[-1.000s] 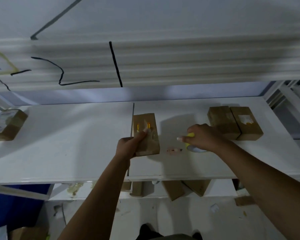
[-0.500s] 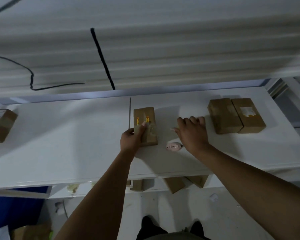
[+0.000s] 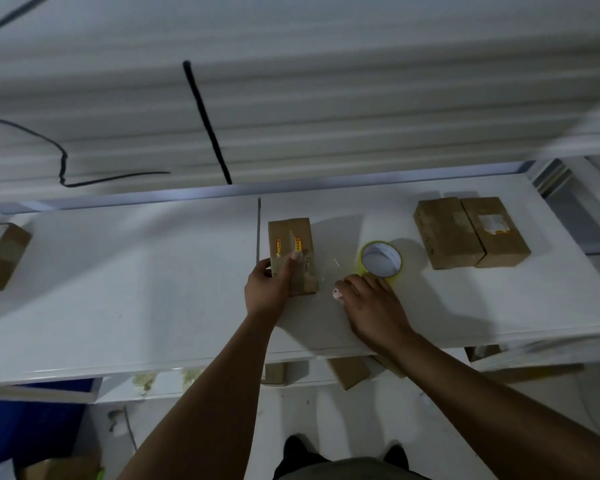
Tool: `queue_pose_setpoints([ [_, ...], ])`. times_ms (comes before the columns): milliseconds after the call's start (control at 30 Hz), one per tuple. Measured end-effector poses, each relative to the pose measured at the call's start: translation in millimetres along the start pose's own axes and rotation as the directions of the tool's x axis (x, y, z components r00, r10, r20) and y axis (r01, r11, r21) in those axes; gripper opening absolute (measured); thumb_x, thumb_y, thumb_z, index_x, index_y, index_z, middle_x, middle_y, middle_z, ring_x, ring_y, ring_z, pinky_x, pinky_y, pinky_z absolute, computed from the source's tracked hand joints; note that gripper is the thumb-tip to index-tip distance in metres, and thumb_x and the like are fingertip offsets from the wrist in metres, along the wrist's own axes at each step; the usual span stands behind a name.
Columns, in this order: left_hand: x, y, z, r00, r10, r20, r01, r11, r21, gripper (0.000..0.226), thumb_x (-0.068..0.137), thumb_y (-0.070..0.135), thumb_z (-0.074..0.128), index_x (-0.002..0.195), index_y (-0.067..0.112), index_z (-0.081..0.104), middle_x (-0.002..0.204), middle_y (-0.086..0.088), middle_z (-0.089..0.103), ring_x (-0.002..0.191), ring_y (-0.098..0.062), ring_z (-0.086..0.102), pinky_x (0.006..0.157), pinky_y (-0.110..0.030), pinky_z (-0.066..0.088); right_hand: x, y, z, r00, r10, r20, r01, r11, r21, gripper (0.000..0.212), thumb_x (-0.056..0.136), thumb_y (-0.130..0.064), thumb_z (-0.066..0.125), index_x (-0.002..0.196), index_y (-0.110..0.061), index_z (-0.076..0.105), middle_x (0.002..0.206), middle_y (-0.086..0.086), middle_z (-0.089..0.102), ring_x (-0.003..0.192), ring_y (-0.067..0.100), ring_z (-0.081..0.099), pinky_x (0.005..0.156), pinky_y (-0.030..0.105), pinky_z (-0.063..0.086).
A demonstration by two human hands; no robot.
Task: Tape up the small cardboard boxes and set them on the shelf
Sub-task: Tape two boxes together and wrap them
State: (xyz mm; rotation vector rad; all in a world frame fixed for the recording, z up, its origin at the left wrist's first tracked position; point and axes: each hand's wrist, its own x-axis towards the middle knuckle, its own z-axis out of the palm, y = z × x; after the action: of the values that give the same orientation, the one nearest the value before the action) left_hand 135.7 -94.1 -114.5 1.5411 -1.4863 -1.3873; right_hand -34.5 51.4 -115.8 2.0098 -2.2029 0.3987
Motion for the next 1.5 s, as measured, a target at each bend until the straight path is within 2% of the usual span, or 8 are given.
queue_pose_setpoints([
  [167, 4.2, -3.8, -2.1, 1.0, 0.0, 0.028, 0.001, 1.0, -0.007, 0.075, 0.071, 0.088, 0.07, 0.119, 0.031, 0.073, 0.104, 0.011, 0.078, 0.094, -0.01, 0.075, 0.079, -0.03, 0.062, 17.5, -2.1, -24.8, 0.971, 0.097, 0.217, -0.128, 0.982, 0.137, 0.036, 0.087, -0.008, 0.065, 0.122, -0.015, 0.06, 0.104, 0.01, 0.056, 0.087, 0.035, 0.058, 0.061, 0.036, 0.039],
  [367, 5.3, -4.0, -2.0, 1.0, -0.001, 0.029, 0.002, 1.0, -0.019, 0.076, 0.068, 0.09, 0.069, 0.117, 0.033, 0.074, 0.102, 0.012, 0.078, 0.091, -0.008, 0.075, 0.075, -0.028, 0.06, 45.1, -6.7, -52.1, 0.907, 0.421, -0.011, -0.338, 0.745, 0.575, 0.02, 0.093, -0.022, 0.072, 0.087, -0.015, 0.055, 0.076, -0.004, 0.061, 0.069, 0.008, 0.059, 0.058, 0.028, 0.046],
  [667, 4.0, -2.4, -2.5, 0.999, 0.007, 0.045, -0.006, 1.0, -0.011, 0.061, 0.078, 0.083, 0.07, 0.116, 0.035, 0.07, 0.103, 0.012, 0.076, 0.091, -0.006, 0.073, 0.069, -0.023, 0.055, 47.5, -25.1, -43.7, 0.824, 0.562, -0.076, -0.392, 0.661, 0.64, 0.026, 0.104, -0.028, 0.06, 0.11, -0.006, 0.046, 0.09, 0.014, 0.066, 0.077, 0.034, 0.071, 0.055, 0.043, 0.057],
  [767, 5.2, -1.8, -4.5, 0.999, -0.002, 0.044, 0.003, 1.0, -0.028, 0.064, 0.076, 0.084, 0.07, 0.114, 0.032, 0.073, 0.102, 0.01, 0.078, 0.091, -0.008, 0.075, 0.073, -0.026, 0.059, 28.7, -30.7, -32.2, 0.922, 0.322, 0.215, -0.382, 0.844, 0.376, 0.027, 0.1, -0.024, 0.058, 0.122, -0.01, 0.049, 0.079, 0.014, 0.063, 0.078, 0.043, 0.067, 0.061, 0.046, 0.052],
  [1000, 6.8, -2.1, -5.5, 0.997, -0.029, 0.069, 0.034, 0.997, -0.072, 0.068, 0.071, 0.087, 0.071, 0.111, 0.032, 0.076, 0.101, 0.008, 0.08, 0.094, -0.013, 0.077, 0.082, -0.034, 0.064, -19.9, -19.0, -19.0, 0.826, 0.46, 0.327, -0.563, 0.706, 0.429, 0.029, 0.098, -0.036, 0.059, 0.086, -0.025, 0.034, 0.065, 0.002, 0.055, 0.068, 0.032, 0.06, 0.063, 0.045, 0.049],
  [1267, 5.2, 4.9, -19.5, 0.99, -0.118, 0.079, 0.13, 0.977, -0.168, 0.05, 0.086, 0.071, 0.073, 0.1, 0.024, 0.081, 0.087, 0.008, 0.083, 0.086, -0.013, 0.08, 0.065, -0.021, 0.059, -8.4, -17.9, -17.9, 0.856, 0.48, 0.192, -0.512, 0.737, 0.442, 0.028, 0.095, -0.041, 0.07, 0.113, -0.024, 0.056, 0.061, -0.011, 0.05, 0.068, 0.027, 0.063, 0.062, 0.035, 0.044],
  [1400, 4.2, 0.0, -26.4, 0.998, -0.044, 0.049, 0.047, 0.997, -0.065, 0.063, 0.081, 0.079, 0.07, 0.112, 0.024, 0.08, 0.1, 0.004, 0.082, 0.096, -0.018, 0.077, 0.087, -0.04, 0.064, 17.2, -10.1, -22.4, 0.934, 0.355, -0.046, -0.328, 0.899, 0.292, 0.052, 0.085, -0.043, 0.081, 0.131, -0.025, 0.063, 0.111, 0.006, 0.064, 0.1, 0.03, 0.059, 0.076, 0.039, 0.051],
  [1500, 3.7, -2.4, -31.4, 1.0, -0.017, 0.02, 0.017, 1.0, 0.002, 0.063, 0.082, 0.078, 0.071, 0.114, 0.025, 0.08, 0.098, 0.009, 0.081, 0.092, -0.012, 0.076, 0.082, -0.034, 0.063, 37.5, 5.4, -21.4, 0.954, 0.272, 0.129, -0.283, 0.956, 0.077, 0.062, 0.09, -0.044, 0.075, 0.148, -0.034, 0.054, 0.138, 0.006, 0.062, 0.125, 0.034, 0.055, 0.095, 0.044, 0.039],
])
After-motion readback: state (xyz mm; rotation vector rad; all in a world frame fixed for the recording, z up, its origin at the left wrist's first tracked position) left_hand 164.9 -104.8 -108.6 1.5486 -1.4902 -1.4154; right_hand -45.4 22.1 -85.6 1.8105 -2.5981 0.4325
